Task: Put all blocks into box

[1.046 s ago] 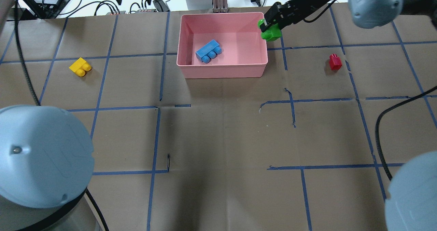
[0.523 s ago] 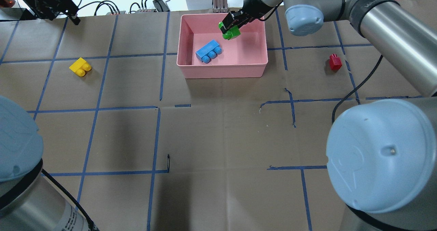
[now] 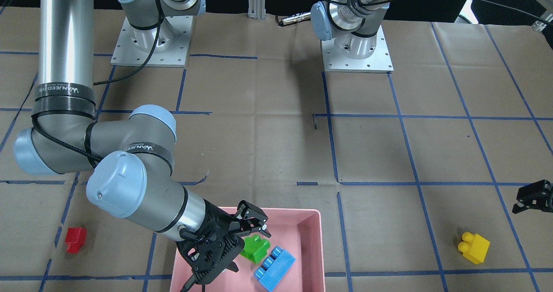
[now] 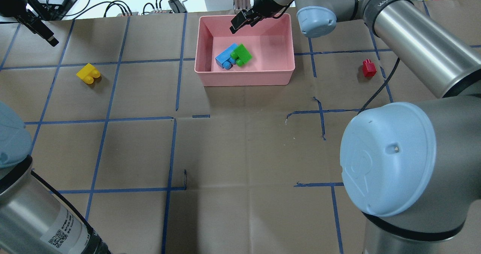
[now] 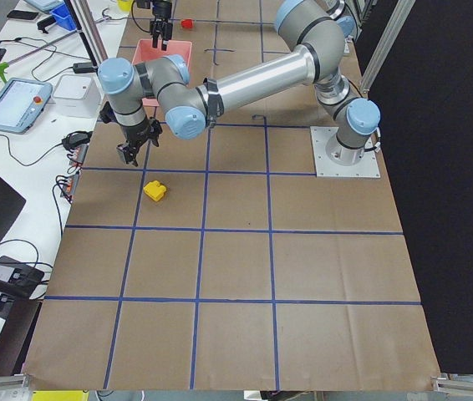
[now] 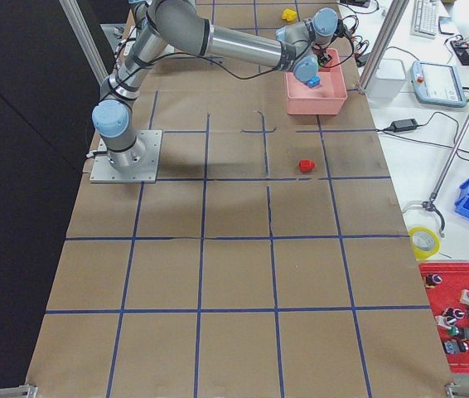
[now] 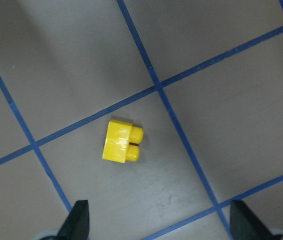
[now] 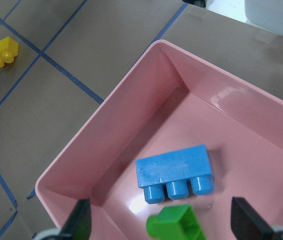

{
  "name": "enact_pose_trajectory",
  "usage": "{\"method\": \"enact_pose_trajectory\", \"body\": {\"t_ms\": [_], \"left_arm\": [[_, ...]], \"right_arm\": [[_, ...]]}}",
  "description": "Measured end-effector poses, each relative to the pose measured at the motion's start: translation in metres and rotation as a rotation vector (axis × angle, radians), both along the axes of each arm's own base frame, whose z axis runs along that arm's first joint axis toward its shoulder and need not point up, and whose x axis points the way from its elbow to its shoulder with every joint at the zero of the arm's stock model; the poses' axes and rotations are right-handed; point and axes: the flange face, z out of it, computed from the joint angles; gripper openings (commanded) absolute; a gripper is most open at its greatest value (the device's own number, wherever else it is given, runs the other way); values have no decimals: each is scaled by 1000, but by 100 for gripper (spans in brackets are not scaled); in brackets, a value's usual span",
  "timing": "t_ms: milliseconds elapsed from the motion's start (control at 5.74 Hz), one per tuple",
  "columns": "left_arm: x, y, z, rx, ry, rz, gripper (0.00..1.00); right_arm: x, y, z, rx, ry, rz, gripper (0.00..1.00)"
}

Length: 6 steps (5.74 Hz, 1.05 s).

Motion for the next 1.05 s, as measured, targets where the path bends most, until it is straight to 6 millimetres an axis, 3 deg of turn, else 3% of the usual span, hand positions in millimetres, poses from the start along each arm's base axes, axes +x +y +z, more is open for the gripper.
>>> {"method": "enact_pose_trajectory", "body": {"t_ms": [174,349,523,872,1046], "left_arm": [[5,-14,-36,4,5,-4,99],[7,-24,-69,7,9,0,99],[8,-31,-100,2,8,0,99],[5,-32,-154,3,10,-3,99],[1,-27,-164,13,22,-5,99]], "right_arm": [[-5,3,9,9,11,-7,100],[-26,9,29,42,56,-40,97],[-71,23,62,99,178,-102,97],[-197,58,123,221,426,-280,90],[-253,69,121,285,488,-361,91]]}}
